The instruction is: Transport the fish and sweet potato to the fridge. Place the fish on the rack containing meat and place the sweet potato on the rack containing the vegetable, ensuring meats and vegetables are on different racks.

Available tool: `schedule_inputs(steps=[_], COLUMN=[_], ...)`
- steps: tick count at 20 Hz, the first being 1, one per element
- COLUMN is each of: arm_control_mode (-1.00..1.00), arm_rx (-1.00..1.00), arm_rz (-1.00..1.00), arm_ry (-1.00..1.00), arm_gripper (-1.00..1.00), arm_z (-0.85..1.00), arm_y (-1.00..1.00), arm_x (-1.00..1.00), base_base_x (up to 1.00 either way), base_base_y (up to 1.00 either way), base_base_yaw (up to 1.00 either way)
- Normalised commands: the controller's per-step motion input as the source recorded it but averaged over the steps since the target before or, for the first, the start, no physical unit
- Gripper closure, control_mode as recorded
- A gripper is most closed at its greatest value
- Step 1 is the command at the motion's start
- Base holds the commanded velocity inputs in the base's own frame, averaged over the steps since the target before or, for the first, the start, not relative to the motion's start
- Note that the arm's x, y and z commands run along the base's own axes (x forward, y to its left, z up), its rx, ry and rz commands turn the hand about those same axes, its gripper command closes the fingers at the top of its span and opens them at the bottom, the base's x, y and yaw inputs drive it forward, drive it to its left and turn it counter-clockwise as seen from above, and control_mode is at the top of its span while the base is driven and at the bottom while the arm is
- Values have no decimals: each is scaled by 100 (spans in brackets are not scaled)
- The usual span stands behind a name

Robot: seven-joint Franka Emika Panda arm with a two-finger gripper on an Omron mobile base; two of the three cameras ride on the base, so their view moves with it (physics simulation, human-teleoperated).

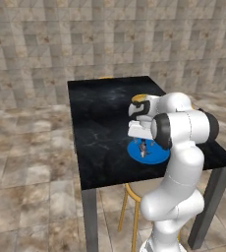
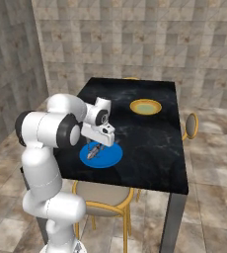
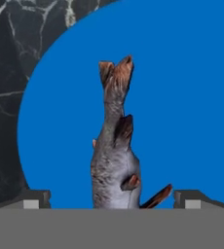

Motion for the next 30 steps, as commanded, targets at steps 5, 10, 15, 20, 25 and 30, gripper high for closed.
schedule_inputs(steps=[5,10,15,20,25,30], arm_control_mode=[-100,-100,-100,-100,-100,-100], arm_rx=[0,0,0,0,0,0], arm_rz=[-9,-13,-16,-15,-13,-9], arm_ry=[-1,0,-1,0,3,5], arm_gripper=[-100,-100,-100,-100,-100,100], arm_z=[-3,-13,-10,-20,-38,-47], arm_y=[0,0,0,0,0,26], arm_x=[2,4,0,-13,-5,-11], base_base_x=[0,0,0,0,0,0], base_base_y=[0,0,0,0,0,0], base_base_yaw=[0,0,0,0,0,0])
